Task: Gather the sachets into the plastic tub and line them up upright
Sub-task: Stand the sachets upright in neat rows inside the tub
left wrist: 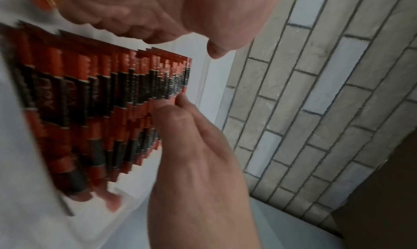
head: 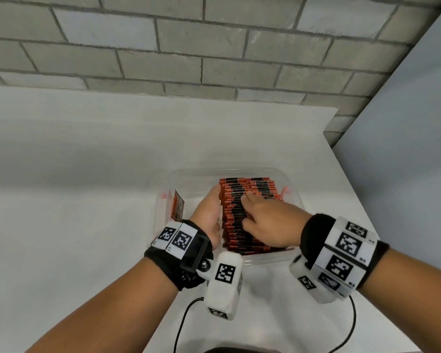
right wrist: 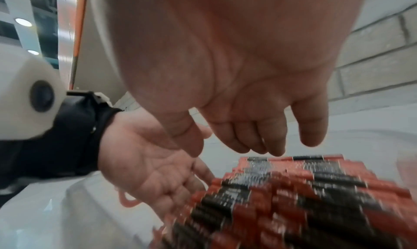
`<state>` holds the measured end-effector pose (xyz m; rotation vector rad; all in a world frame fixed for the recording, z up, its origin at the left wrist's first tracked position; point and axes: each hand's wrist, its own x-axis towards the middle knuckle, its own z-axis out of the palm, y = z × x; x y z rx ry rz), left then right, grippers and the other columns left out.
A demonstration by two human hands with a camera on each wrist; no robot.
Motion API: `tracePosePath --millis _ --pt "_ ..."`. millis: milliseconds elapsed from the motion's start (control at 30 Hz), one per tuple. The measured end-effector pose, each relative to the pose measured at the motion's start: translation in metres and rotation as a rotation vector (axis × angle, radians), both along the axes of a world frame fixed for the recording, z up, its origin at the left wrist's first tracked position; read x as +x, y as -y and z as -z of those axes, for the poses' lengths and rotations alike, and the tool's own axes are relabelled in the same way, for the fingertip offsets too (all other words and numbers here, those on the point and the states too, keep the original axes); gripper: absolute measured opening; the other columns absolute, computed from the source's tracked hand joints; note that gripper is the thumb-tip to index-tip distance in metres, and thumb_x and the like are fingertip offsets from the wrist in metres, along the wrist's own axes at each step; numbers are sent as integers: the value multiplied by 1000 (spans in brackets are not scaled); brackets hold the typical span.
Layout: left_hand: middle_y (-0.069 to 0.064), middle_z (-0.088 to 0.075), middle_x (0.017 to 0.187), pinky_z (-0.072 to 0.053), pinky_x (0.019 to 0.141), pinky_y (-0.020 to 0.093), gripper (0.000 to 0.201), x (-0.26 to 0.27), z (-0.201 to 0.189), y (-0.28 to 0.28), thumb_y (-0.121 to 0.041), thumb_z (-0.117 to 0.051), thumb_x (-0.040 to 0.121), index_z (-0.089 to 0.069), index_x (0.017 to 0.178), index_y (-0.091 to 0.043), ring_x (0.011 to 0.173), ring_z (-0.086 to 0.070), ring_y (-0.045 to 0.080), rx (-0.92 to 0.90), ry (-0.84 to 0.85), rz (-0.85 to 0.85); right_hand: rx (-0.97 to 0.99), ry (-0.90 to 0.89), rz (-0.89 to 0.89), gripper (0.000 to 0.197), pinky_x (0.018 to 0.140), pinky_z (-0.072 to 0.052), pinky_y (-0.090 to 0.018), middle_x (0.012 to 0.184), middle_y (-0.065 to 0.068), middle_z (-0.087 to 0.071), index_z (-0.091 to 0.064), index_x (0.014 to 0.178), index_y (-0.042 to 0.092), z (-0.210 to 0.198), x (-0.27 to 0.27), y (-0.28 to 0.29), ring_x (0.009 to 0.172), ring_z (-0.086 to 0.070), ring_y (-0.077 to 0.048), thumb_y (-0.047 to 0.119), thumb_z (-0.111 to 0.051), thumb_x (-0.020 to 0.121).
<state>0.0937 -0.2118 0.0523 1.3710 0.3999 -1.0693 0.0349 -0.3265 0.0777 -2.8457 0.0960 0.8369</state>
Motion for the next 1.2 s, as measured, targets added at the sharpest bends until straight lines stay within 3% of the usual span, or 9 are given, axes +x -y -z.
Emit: tracePosePath --millis 100,133,233,433,600,967,1033,1100,1200 --pt "15 -33 150 -29 108 38 65 12 -8 0 -57 -34 97 -34 146 -14 140 -27 28 -47 -17 -39 -24 -25 12 58 113 -25 -37 158 -11 -11 -14 150 7 -8 17 0 142 -23 -27 32 -32 101" --pt "16 -25 154 -26 109 40 71 16 -10 3 -59 -31 97 -24 150 -12 144 -19 28 -58 -15 -60 -31 -51 12 59 113 -24 -36 159 -11 -8 -13 151 7 -8 22 -2 143 -22 -27 32 -33 101" --pt "17 -37 145 -30 101 37 72 22 -9 10 -59 -26 98 -30 147 -7 141 -28 27 -76 4 -95 -55 -132 5 58 110 -28 -34 159 -12 -10 -15 150 6 0 31 -11 141 -27 -28 31 -34 101" --pt "14 -29 154 -27 109 38 71 35 2 11 -58 -27 98 -26 149 -9 142 -25 29 -53 31 -139 -60 -137 95 56 112 -30 -34 157 -13 -16 -20 149 5 -3 49 -8 139 -29 -28 29 -34 101" --pt "13 -30 154 -32 97 38 76 38 6 11 -62 -25 96 -25 149 -7 141 -26 29 -61 -1 -102 -90 -121 125 42 103 -41 -39 137 -16 -48 -45 135 3 0 63 -13 123 -48 -30 23 -39 98" --pt "18 -23 155 -25 112 38 78 45 3 1 -57 -32 97 -16 150 -2 142 -26 28 -223 -24 -86 -40 -67 121 46 97 -46 -34 135 -10 -51 -37 142 9 -6 66 -12 115 -54 -24 24 -41 98" --pt "19 -41 144 -37 107 39 69 51 -15 -27 -50 -41 96 -31 146 -4 131 -43 31 -287 116 -74 57 -21 152 47 98 -45 -32 133 -8 -52 -38 141 14 -14 63 -14 114 -52 -23 26 -44 97" --pt "14 -63 117 -52 81 34 51 61 -38 -66 -43 -49 91 -53 127 -7 99 -65 28 -357 303 -145 151 1 161 47 99 -40 -28 136 -6 -49 -40 141 14 -21 60 -20 118 -50 -22 28 -47 97" --pt "6 -71 90 -45 51 24 30 78 -51 -124 -39 -50 90 -63 104 -16 61 -64 18 -251 492 -266 232 -83 228 50 103 -42 -33 139 -12 -49 -44 139 6 -20 64 -42 123 -50 -27 31 -49 96"
